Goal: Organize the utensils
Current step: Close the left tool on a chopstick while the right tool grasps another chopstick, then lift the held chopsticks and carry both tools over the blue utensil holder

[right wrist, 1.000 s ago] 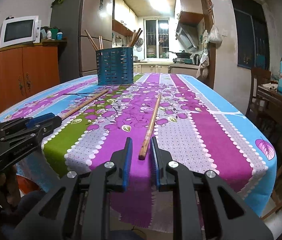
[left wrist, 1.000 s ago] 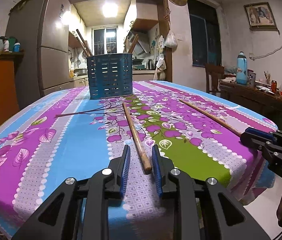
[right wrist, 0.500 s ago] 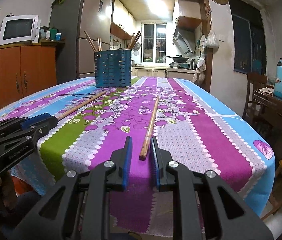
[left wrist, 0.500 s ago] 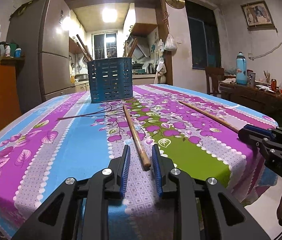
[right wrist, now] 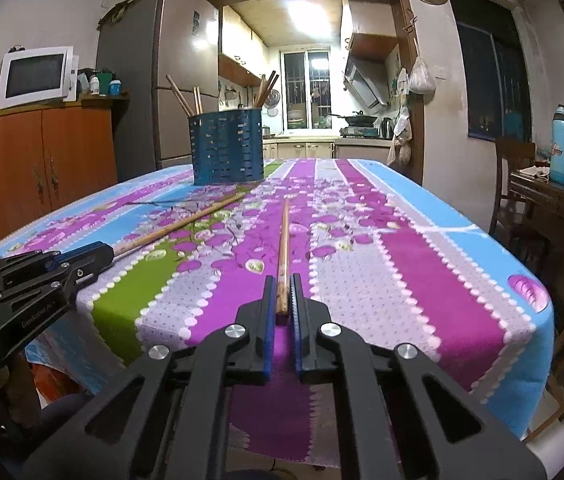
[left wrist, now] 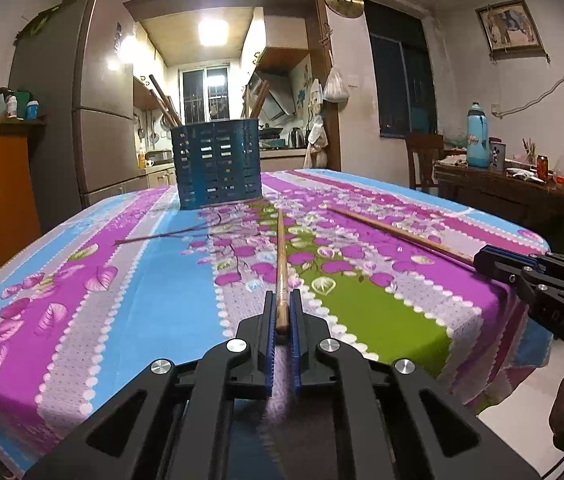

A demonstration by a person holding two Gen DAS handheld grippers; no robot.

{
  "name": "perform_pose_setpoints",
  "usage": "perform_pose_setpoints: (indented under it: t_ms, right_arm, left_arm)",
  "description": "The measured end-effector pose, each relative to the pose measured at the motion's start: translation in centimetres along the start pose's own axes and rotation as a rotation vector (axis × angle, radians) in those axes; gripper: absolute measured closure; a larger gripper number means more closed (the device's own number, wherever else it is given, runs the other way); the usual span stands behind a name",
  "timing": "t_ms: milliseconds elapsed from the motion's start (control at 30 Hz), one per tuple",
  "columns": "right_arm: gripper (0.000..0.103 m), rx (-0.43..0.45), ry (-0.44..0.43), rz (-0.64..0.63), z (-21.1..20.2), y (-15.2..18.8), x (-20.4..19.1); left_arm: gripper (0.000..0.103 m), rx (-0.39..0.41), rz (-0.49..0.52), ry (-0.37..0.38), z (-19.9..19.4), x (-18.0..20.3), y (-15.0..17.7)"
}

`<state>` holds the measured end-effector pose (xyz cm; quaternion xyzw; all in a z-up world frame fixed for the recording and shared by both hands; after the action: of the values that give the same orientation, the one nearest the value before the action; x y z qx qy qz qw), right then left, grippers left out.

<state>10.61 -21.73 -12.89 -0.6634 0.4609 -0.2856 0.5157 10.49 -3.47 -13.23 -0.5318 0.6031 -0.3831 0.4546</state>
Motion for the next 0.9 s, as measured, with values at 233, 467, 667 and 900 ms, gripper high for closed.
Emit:
perform_pose_setpoints:
  t_ms: [233, 467, 667, 900]
  right_arm:
    - [0.098, 0.059, -0.02, -0.047, -2.2, -3.1, -1.0]
    - [0.098, 0.126, -0.042, -0.123, -3.2, -7.6, -1.5]
    - [0.098, 0.144, -0.075, -0.176, -2.4, -12.5, -1.1]
    - [0.098, 0.12, -0.123, -0.197, -0.4, -17.2, -0.7]
  left_arm:
    - [0.095, 0.092, -0.011, -0.002, -2.3, -0.6, -2.8]
    - [0.095, 0.185, -0.011, -0.005, -3.3, -0.6, -6.5]
    - [0.095, 0.257, -0.011, -0.019, -2.8, -0.9, -10.8]
    - [0.095, 0.232, -0.004, -0.001, -1.0, -1.4, -14.6]
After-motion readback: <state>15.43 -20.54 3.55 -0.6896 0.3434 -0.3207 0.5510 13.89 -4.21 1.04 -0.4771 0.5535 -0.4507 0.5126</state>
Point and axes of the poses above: each gripper's, at about its wrist camera, not at the fingertips, and z roughly the way its jaws point, x to its right, y to its underside, the point moved 2 cm from there along z, roughly the way its jaws point, and after that the axes turned 12 degrees about -y, right-handed, at the moved point
